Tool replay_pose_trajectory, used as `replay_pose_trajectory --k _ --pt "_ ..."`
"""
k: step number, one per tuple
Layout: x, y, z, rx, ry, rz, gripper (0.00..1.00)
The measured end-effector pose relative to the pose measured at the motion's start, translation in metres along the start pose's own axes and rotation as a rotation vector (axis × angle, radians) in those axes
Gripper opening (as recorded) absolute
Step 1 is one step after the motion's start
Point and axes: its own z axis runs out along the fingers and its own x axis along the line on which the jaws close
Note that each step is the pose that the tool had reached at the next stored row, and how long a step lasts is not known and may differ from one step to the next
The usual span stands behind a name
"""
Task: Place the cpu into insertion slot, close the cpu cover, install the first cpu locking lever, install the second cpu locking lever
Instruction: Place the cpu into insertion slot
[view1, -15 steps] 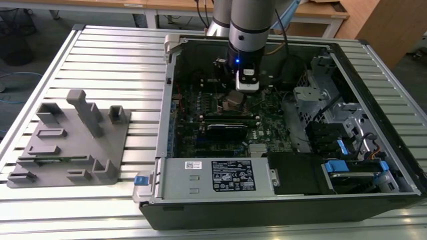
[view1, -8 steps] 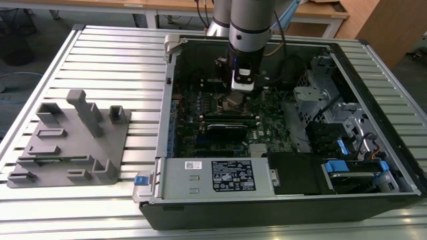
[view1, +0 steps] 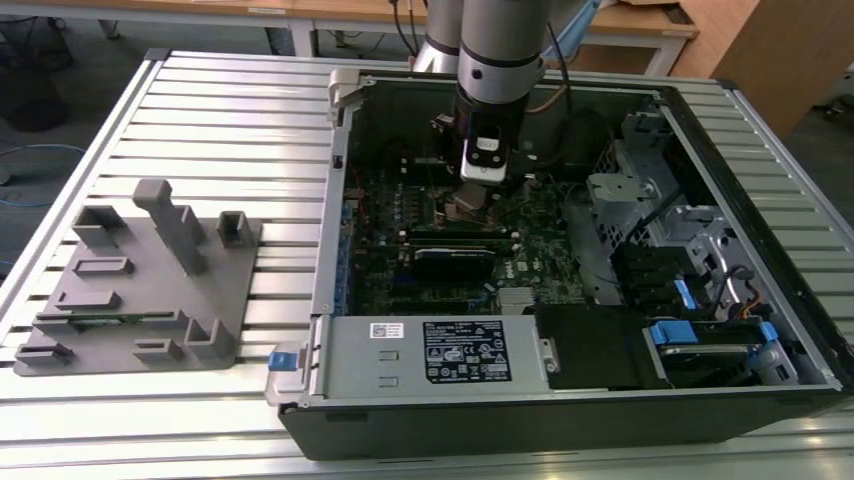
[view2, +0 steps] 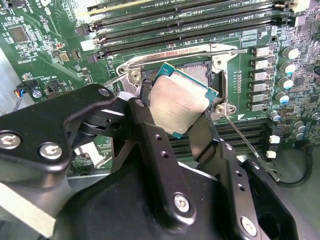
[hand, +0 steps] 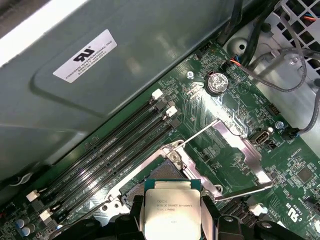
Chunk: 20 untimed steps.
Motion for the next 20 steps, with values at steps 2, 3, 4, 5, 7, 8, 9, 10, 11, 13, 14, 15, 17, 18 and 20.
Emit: replay_pose_trajectory --k 2,3,4,5,7,8,9,10,11,13,14,15,17,18,20 --pt "0.0 0.0 0.0 0.0 0.0 0.0 0.54" --pt "0.0 0.0 0.0 0.0 0.0 0.0 0.54" --pt "0.0 0.0 0.0 0.0 0.0 0.0 0.54" --pt "0.0 0.0 0.0 0.0 0.0 0.0 0.54" --pt "0.0 0.0 0.0 0.0 0.0 0.001 0.54" --pt "0.0 0.0 0.0 0.0 -0.0001 0.002 0.54" --pt "0.0 0.0 0.0 0.0001 -0.0003 0.003 0.54" --pt "0.0 0.0 0.0 0.0 -0.0006 0.006 0.54" --pt "0.0 0.0 0.0 0.0001 -0.001 0.011 0.54" --pt "0.0 0.0 0.0001 0.0001 -0.0022 0.025 0.54" --pt "0.0 0.0 0.0002 0.0003 -0.003 0.034 0.54" --pt "0.0 0.0 0.0002 0.0003 -0.004 0.043 0.54" --pt "0.0 0.0 0.0003 0.0005 -0.0058 0.063 0.54" --pt "0.0 0.0 0.0004 0.0006 -0.0067 0.074 0.54" --pt "0.0 -0.0001 0.0005 0.0008 -0.0088 0.097 0.54"
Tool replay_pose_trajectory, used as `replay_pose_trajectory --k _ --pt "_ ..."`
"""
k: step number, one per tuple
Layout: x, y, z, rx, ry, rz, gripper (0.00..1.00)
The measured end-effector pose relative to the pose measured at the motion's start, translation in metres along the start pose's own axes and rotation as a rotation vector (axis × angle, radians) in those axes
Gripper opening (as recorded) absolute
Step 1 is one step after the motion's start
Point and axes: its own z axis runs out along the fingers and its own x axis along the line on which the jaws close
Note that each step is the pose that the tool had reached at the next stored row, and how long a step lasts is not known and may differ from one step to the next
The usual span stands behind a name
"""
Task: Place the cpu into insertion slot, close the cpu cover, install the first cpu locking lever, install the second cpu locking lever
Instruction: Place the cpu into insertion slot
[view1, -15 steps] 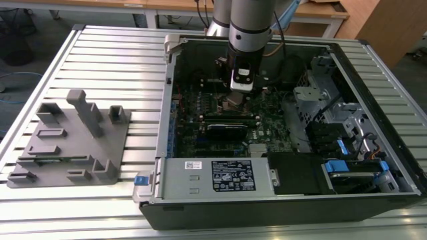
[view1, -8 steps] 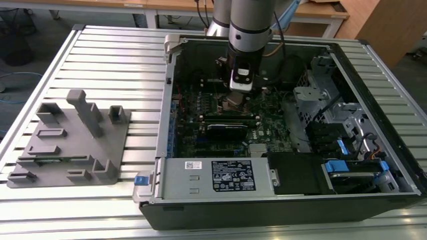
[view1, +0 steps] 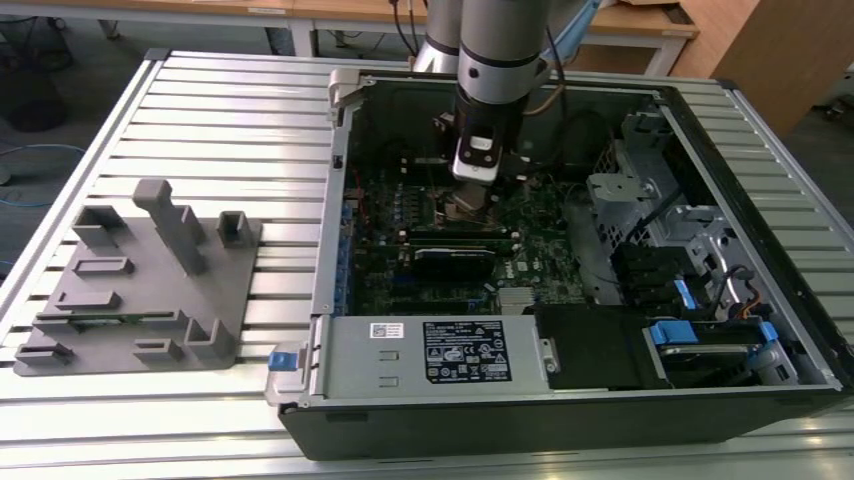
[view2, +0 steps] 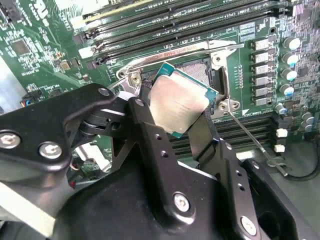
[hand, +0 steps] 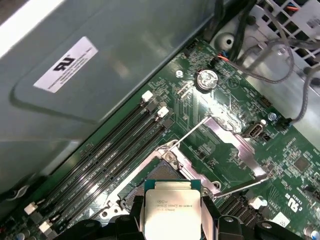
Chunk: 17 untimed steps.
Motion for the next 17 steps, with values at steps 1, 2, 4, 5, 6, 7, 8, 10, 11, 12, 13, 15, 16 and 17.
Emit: replay_pose_trajectory --k 1,2,4,5,6,7,8,10,11,12,13,15,16,17 --pt "0.0 0.0 0.0001 0.0 -0.0009 0.011 0.54" --pt "0.0 0.0 0.0001 0.0001 -0.0019 0.02 0.54" --pt "0.0 0.0 0.0002 0.0002 -0.0035 0.04 0.54" --pt "0.0 0.0 0.0002 0.0003 -0.0043 0.048 0.54" --pt "0.0 0.0 0.0003 0.0003 -0.0049 0.055 0.54" --pt "0.0 0.0 0.0003 0.0003 -0.0053 0.06 0.54" --pt "0.0 0.0 0.0003 0.0004 -0.0054 0.061 0.54" --pt "0.0 0.0 0.0003 0.0004 -0.0055 0.061 0.54" --pt "0.0 0.0 0.0003 0.0004 -0.0055 0.061 0.54" --pt "0.0 0.0 0.0003 0.0004 -0.0055 0.061 0.54" --pt "0.0 0.0 0.0003 0.0004 -0.0055 0.061 0.54" --pt "0.0 0.0 0.0003 0.0004 -0.0055 0.061 0.54" --pt "0.0 0.0 0.0003 0.0004 -0.0059 0.065 0.54" --pt "0.0 0.0 0.0004 0.0004 -0.0067 0.074 0.54"
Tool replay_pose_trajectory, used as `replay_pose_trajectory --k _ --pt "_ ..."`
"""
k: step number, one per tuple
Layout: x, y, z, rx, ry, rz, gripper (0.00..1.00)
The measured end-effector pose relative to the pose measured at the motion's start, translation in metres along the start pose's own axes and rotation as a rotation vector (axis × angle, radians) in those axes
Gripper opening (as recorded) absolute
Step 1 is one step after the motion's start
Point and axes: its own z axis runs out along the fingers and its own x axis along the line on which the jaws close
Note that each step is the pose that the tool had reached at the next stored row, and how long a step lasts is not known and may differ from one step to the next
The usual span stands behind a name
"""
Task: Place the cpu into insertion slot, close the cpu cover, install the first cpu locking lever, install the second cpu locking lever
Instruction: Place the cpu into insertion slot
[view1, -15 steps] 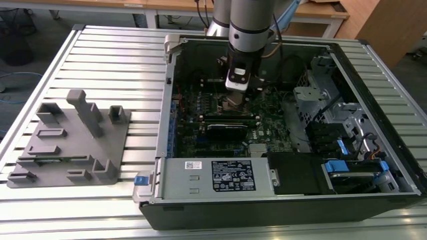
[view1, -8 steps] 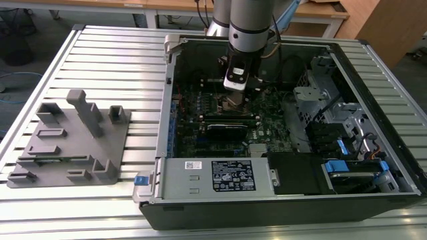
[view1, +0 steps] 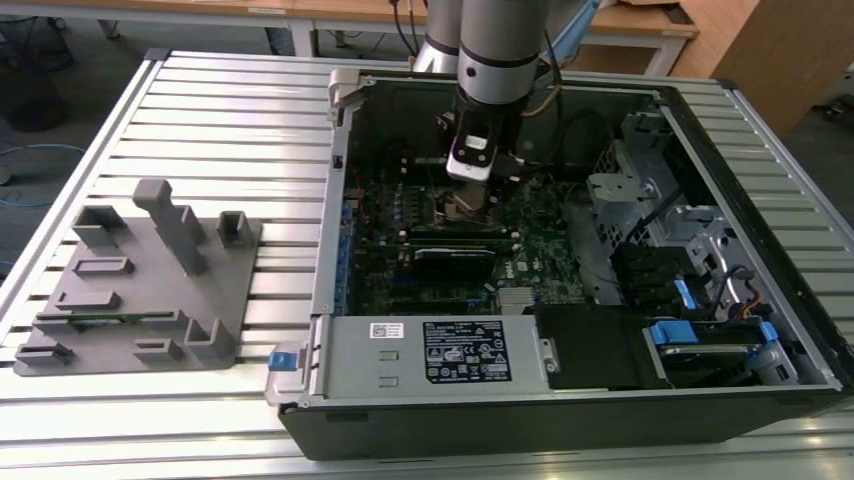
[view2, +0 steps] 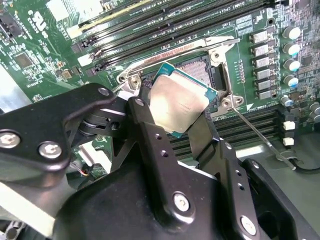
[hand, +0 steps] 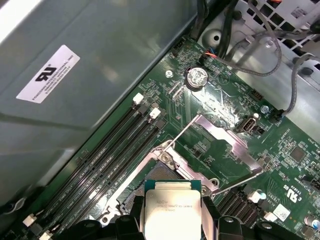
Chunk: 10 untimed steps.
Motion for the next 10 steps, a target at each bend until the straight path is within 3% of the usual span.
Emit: replay_pose_trajectory --k 10 --pt "0.0 -0.0001 0.0005 0.0012 -0.0146 0.162 0.54"
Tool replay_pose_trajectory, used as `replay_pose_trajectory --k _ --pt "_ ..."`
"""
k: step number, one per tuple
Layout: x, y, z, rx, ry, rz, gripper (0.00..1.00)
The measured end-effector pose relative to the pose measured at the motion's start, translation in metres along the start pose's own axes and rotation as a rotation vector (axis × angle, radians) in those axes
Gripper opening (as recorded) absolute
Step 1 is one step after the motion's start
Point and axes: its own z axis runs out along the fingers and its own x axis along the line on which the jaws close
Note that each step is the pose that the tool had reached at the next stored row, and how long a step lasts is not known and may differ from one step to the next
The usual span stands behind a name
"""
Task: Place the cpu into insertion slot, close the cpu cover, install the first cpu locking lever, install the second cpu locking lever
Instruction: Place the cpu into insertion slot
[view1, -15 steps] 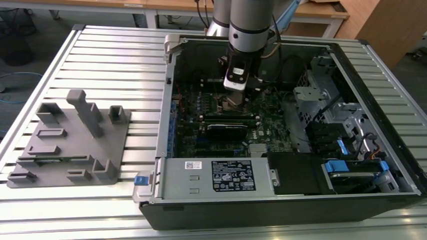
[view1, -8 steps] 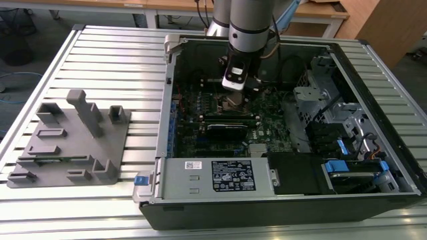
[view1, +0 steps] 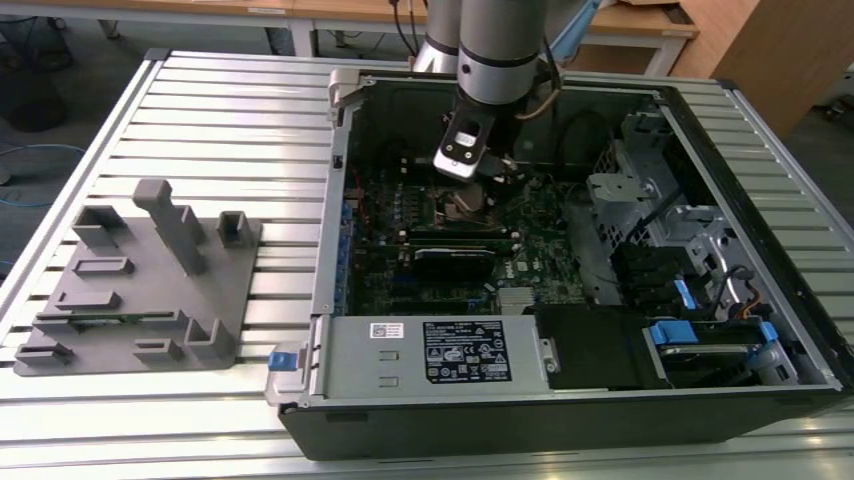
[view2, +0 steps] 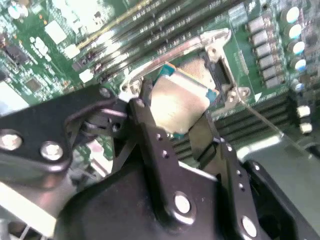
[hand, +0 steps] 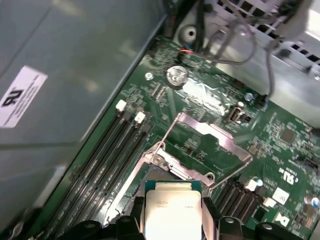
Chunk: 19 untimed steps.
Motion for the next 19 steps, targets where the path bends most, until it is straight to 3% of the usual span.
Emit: replay_pose_trajectory --k 4,19 --pt "0.0 0.0 0.0 0.0005 -0.0046 0.051 0.54" --pt "0.0 0.0 -0.0003 0.0006 -0.0051 0.054 0.54"
